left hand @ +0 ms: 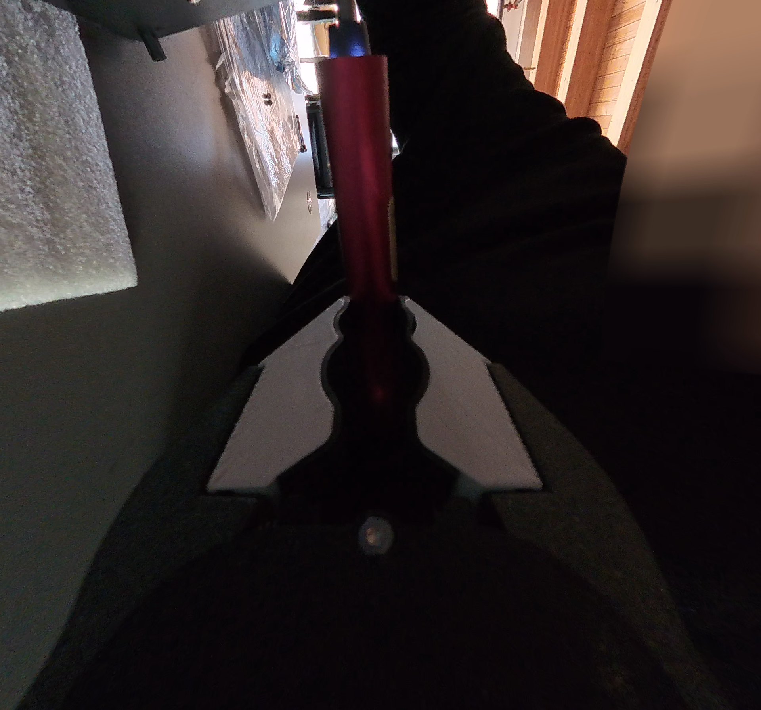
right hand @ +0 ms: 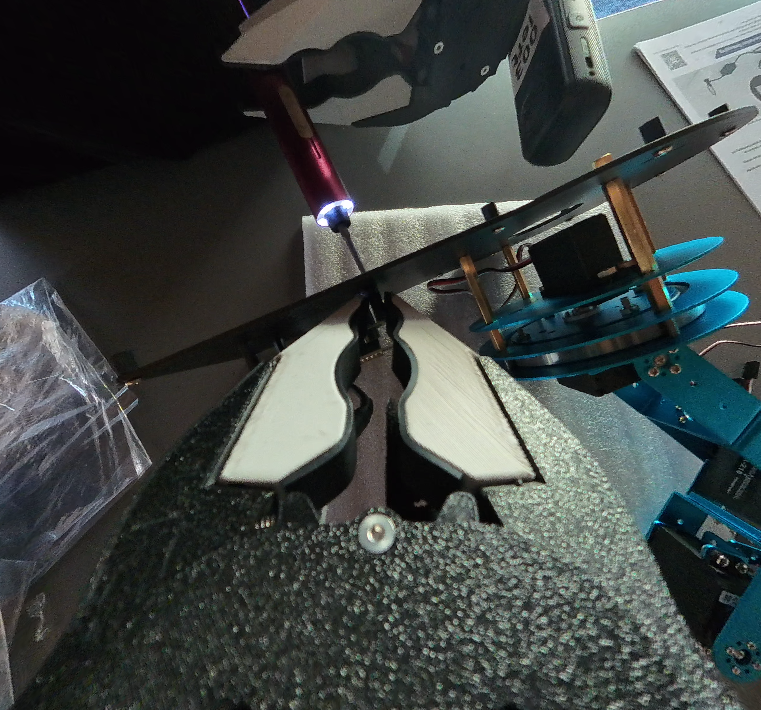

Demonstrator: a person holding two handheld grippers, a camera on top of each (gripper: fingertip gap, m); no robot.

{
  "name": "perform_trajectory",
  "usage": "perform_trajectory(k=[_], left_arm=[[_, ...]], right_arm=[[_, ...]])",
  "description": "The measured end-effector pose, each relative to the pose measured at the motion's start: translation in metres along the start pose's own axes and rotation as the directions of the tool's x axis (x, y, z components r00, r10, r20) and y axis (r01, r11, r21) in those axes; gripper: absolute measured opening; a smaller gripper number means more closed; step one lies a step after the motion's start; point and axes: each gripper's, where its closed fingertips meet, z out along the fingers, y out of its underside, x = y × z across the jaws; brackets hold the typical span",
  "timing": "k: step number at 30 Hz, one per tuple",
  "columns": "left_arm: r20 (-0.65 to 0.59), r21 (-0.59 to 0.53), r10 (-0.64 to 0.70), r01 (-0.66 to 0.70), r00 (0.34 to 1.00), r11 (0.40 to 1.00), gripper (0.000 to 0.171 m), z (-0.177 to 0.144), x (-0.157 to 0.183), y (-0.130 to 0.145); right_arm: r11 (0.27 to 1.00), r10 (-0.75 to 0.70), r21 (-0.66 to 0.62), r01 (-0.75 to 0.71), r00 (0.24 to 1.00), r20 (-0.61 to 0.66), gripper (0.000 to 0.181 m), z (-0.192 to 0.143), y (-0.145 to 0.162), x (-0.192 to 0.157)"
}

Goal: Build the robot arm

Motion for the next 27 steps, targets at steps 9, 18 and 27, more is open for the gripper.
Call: perform_trajectory(k=[9,18,27], left_arm=[[0.002,0.011,0.02,-0.02,1.0,1.0,0.02,-0.0035,0.0007,0.0006],[0.073,-0.033,0.007,-0.005,0.997,0.999,0.02,-0.0014,-0.0004,0.0016],[0.083,-0.067,0.013,-0.008,0.997,0.998,0.02,0.0007,0.0005,0.0025]], right_arm=[[0.999,-0.038,-0.007,0.038,0.999,-0.014,0.006,0.0,0.0002,-0.0005],[0.999,0.047,-0.003,-0.047,0.998,-0.036,0.007,-0.0005,0.0005,-0.0007],[0.999,-0.01,0.051,0.017,0.99,-0.14,0.012,-0.0042,0.0004,-0.0021]])
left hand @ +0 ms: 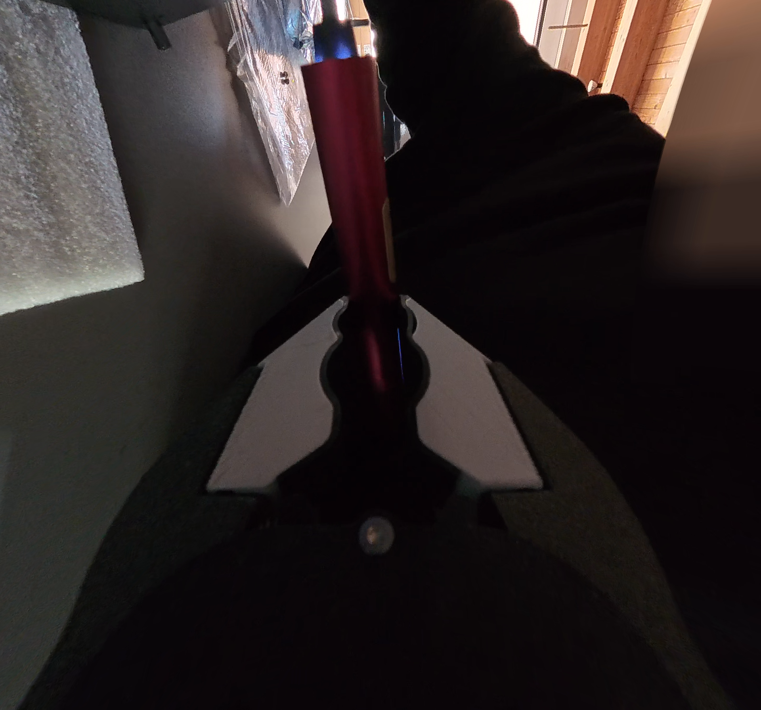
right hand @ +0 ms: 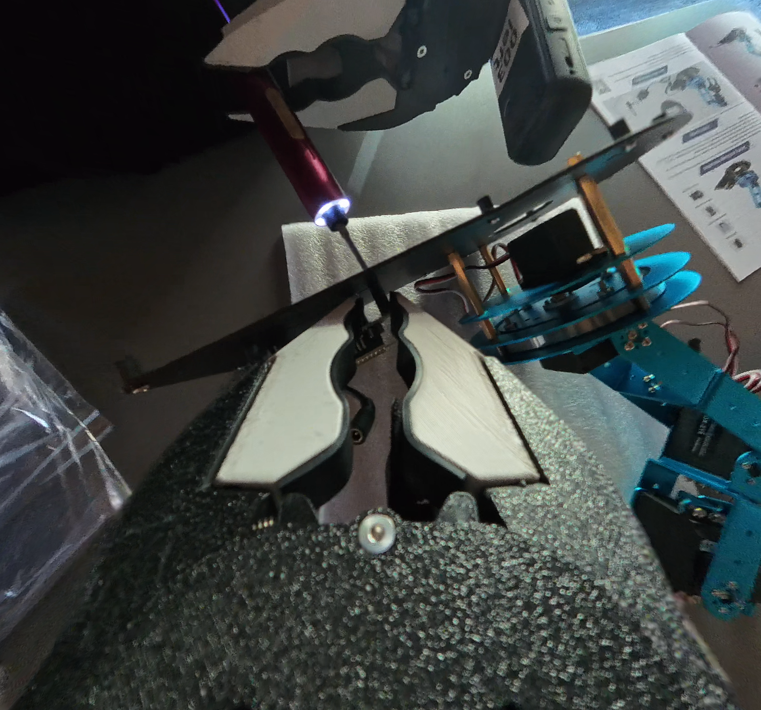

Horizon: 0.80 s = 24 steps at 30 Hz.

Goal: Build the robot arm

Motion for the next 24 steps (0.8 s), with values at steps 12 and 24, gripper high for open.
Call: perform_trajectory(k=[12,24], left_arm=[[-0.066,0.039,0.021,-0.018,0.998,0.999,0.021,-0.0002,0.001,-0.0036],[-0.092,0.014,-0.009,0.01,0.996,1.0,0.021,0.0064,0.0037,-0.0052]], right_arm=[[0.997,-0.071,-0.004,0.071,0.997,0.008,0.005,-0.0003,0.0006,0.0007],[0.994,0.066,0.091,-0.067,0.998,0.009,0.015,-0.0078,-0.0013,0.0001]])
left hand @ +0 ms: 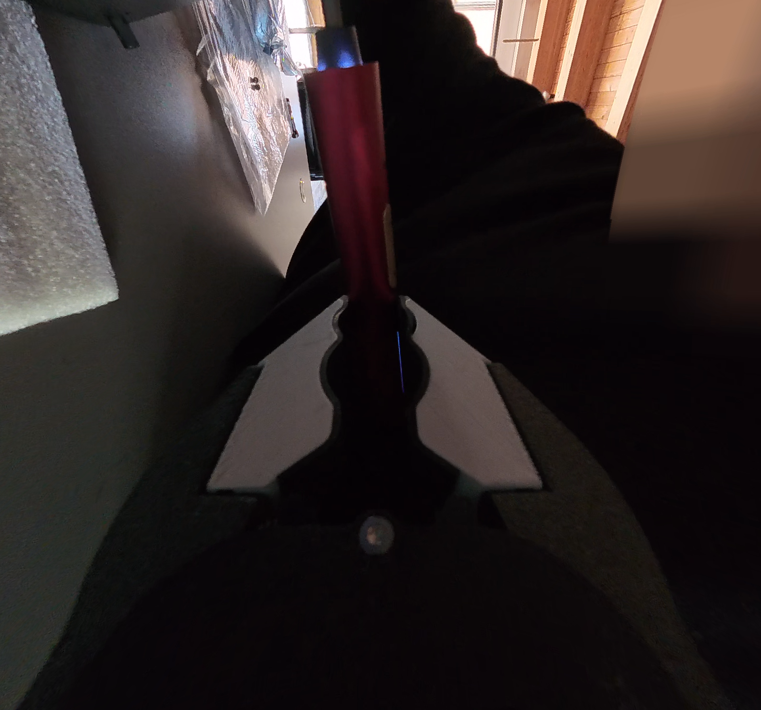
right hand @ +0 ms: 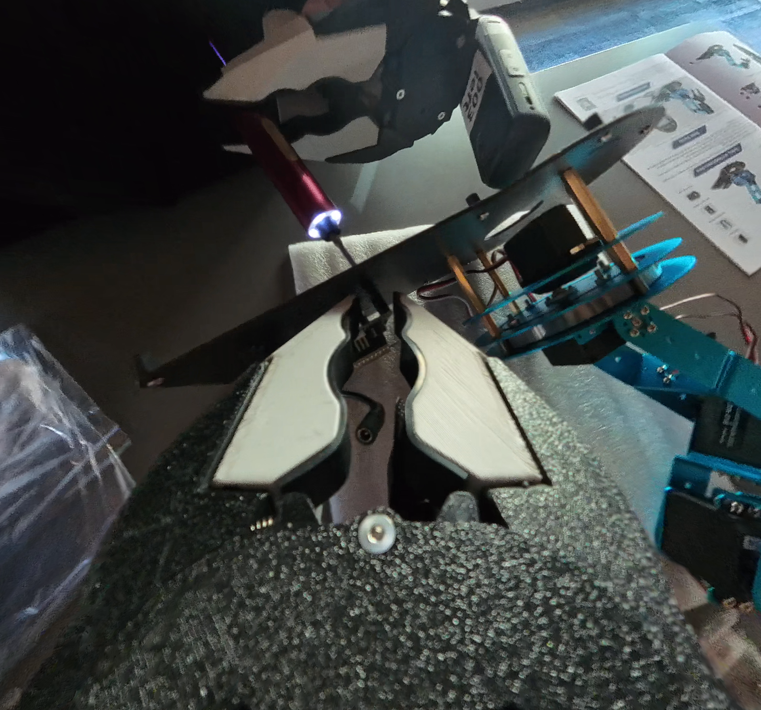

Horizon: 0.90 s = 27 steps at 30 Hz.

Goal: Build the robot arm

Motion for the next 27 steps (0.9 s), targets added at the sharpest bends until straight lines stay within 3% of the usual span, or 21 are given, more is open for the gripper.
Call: perform_trajectory(k=[13,16,18,20,23,27], left_arm=[[0.013,-0.021,-0.001,0.001,1.0,1.0,0.02,-0.001,0.0,-0.001],[0.009,-0.022,0.004,-0.004,1.0,1.0,0.02,-0.001,0.0,-0.001],[0.005,-0.02,0.006,-0.006,1.0,1.0,0.02,-0.001,0.0,-0.001],[0.004,-0.019,0.01,-0.01,1.0,1.0,0.02,-0.001,0.0,-0.001],[0.014,-0.02,0.03,-0.029,0.999,0.999,0.021,-0.004,-0.001,-0.001],[0.02,-0.02,0.044,-0.043,0.999,0.999,0.021,-0.008,-0.001,0.0]], right_arm=[[0.986,0.164,0.042,-0.163,0.986,-0.031,0.026,-0.006,0.013,-0.002],[0.977,0.21,0.067,-0.204,0.971,-0.111,0.028,-0.023,0.011,0.007],[0.969,0.243,0.095,-0.226,0.939,-0.242,0.029,-0.045,0.011,0.017],[0.955,0.295,0.13,-0.265,0.859,-0.417,0.029,-0.075,0.01,0.026],[0.903,0.427,0.263,-0.339,0.648,-0.631,0.044,-0.123,-0.004,0.016],[0.771,0.637,0.533,-0.35,0.38,-0.671,0.052,-0.142,-0.032,-0.033]])
